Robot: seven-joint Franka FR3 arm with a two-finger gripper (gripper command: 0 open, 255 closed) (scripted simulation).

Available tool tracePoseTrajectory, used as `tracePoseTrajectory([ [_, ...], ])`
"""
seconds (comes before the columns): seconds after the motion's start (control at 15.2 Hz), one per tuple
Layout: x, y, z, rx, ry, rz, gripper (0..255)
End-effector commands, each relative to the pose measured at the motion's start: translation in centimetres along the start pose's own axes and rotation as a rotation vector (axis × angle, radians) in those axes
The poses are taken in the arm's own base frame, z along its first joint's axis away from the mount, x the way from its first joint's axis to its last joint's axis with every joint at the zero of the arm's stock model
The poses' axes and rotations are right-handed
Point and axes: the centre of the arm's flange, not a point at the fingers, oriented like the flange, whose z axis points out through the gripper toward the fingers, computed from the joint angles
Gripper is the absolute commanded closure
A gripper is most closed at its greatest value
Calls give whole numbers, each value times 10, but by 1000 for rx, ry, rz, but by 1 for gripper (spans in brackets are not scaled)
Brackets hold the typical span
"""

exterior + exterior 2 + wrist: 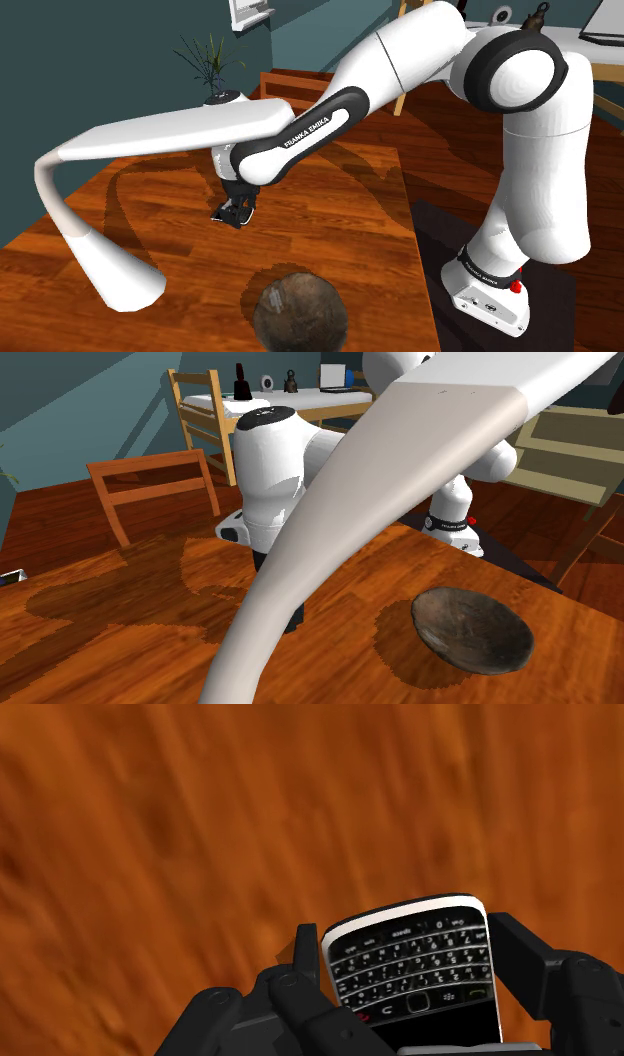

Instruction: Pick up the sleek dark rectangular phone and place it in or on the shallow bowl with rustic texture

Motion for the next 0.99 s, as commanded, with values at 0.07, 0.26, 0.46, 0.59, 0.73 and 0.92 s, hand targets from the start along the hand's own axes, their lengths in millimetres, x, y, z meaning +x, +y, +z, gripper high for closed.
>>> tracePoseTrajectory([
  [0.07,0,0,-5,0,0,0,255],
  [0.26,0,0,-21,0,0,0,255],
  [0.46,0,0,-37,0,0,0,255],
  [0.59,1,0,-47,0,0,0,255],
  [0.73,1,-1,-58,0,0,0,255],
  [0.92,1,-1,-74,0,0,0,255],
])
